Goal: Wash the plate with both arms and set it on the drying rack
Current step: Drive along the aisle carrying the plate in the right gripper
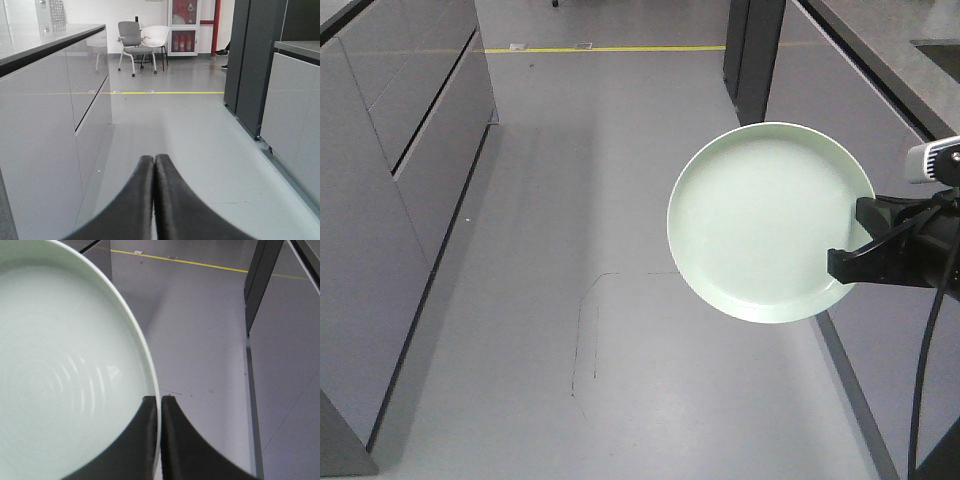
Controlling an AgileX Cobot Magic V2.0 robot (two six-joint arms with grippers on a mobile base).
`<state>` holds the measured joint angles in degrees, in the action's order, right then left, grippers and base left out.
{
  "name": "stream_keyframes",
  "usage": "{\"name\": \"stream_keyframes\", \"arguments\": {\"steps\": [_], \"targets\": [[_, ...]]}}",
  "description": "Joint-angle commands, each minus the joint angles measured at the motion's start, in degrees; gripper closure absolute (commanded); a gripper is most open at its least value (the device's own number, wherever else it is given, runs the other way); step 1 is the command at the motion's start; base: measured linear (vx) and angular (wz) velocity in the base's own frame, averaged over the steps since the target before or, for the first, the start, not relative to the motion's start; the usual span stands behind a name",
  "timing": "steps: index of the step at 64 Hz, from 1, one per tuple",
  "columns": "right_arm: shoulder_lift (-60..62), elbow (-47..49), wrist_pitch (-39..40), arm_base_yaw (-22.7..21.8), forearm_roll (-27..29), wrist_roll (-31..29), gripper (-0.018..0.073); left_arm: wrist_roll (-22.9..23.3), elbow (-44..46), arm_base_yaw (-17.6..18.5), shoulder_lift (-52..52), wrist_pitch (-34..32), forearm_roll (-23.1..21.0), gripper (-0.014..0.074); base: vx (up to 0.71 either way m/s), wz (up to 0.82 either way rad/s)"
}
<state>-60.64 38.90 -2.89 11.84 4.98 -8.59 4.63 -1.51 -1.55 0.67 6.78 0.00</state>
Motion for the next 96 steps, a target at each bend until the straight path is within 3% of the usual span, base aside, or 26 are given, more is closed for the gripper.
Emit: {"name": "stream_keyframes", "arguments": {"steps": [1,96], "targets": [[1.11,1.59,4.58,-0.28,0.0,-0.01,0.0569,0.28,-0.9,-0.03,0.9,-4.0,-0.36,0.0602,0.12,-0.03],[1.11,1.59,4.58,-0.28,0.0,-0.01,0.0569,0.28,-0.9,-0.03,0.9,-4.0,-0.36,0.0602,0.14,0.0]]}}
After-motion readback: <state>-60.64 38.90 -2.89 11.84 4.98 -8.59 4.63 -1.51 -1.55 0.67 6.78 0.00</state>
